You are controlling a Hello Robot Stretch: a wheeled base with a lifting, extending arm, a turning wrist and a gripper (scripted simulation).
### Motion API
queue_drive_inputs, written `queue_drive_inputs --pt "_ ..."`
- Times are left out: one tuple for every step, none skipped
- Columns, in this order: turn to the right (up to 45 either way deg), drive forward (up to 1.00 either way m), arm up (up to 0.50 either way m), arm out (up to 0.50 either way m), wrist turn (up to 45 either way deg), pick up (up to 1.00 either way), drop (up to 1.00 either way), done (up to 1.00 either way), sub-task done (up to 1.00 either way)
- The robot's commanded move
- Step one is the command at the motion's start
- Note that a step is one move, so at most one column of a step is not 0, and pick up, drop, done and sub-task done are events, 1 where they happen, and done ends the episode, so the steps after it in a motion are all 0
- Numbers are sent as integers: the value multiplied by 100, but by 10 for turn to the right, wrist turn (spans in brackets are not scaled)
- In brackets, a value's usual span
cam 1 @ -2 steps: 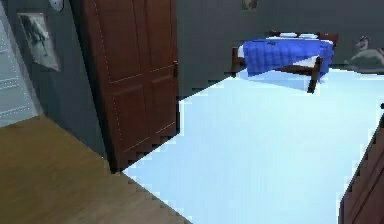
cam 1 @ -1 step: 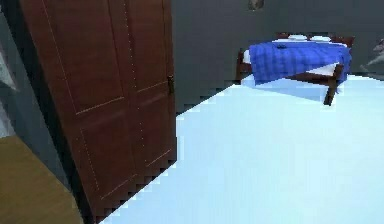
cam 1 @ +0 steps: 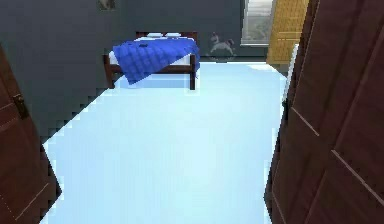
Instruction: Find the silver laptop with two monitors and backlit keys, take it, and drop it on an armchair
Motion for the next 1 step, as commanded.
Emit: queue_drive_inputs --pt "0 100 0 0 0 0 0 0 0"
